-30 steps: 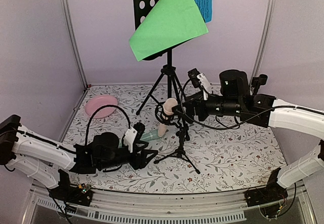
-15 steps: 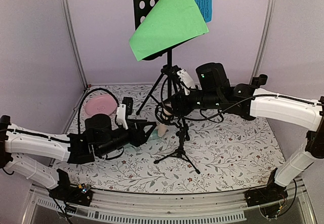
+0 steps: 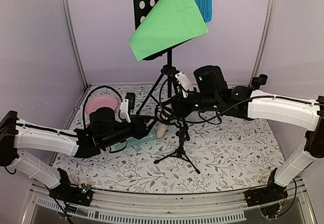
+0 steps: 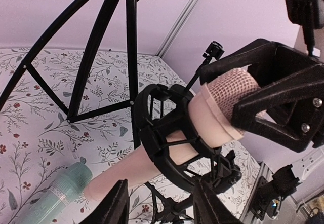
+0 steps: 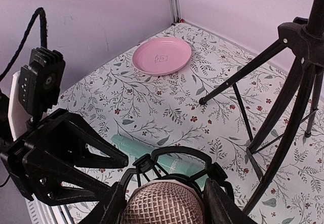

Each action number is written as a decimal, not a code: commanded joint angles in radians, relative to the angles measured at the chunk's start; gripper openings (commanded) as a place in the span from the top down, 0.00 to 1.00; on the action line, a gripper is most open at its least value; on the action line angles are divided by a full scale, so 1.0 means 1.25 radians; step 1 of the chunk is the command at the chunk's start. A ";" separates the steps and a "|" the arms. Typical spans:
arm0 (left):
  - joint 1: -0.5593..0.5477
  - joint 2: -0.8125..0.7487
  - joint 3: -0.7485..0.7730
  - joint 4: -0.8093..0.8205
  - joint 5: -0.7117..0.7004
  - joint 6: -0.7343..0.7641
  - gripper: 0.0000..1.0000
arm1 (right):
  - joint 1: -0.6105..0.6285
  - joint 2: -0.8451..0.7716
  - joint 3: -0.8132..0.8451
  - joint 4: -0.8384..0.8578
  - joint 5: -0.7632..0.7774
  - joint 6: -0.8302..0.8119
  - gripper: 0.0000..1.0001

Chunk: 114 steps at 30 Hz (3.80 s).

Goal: Pack up the instrument practice props

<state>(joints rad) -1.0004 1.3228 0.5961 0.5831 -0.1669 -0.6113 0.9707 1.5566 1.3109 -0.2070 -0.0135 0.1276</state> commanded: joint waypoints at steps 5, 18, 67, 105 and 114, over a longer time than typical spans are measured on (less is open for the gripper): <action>0.026 -0.001 0.020 0.067 0.089 -0.018 0.56 | 0.008 -0.032 -0.054 0.050 -0.003 -0.016 0.53; 0.028 0.070 0.090 0.014 0.082 -0.077 0.73 | 0.008 -0.038 -0.051 0.053 -0.019 -0.021 0.54; 0.027 0.073 0.047 0.097 0.108 -0.176 0.86 | 0.024 -0.098 -0.074 0.070 -0.052 -0.015 0.54; 0.018 0.093 0.076 0.027 0.055 -0.171 0.89 | 0.026 -0.246 -0.004 -0.024 -0.048 -0.034 0.54; 0.001 0.091 0.094 -0.001 0.020 -0.158 0.89 | 0.025 -0.191 0.112 -0.126 -0.017 -0.042 0.53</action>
<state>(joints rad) -0.9848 1.4254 0.6899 0.6399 -0.1089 -0.8349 0.9768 1.2911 1.3487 -0.3256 -0.0105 0.0586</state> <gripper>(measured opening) 0.111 0.469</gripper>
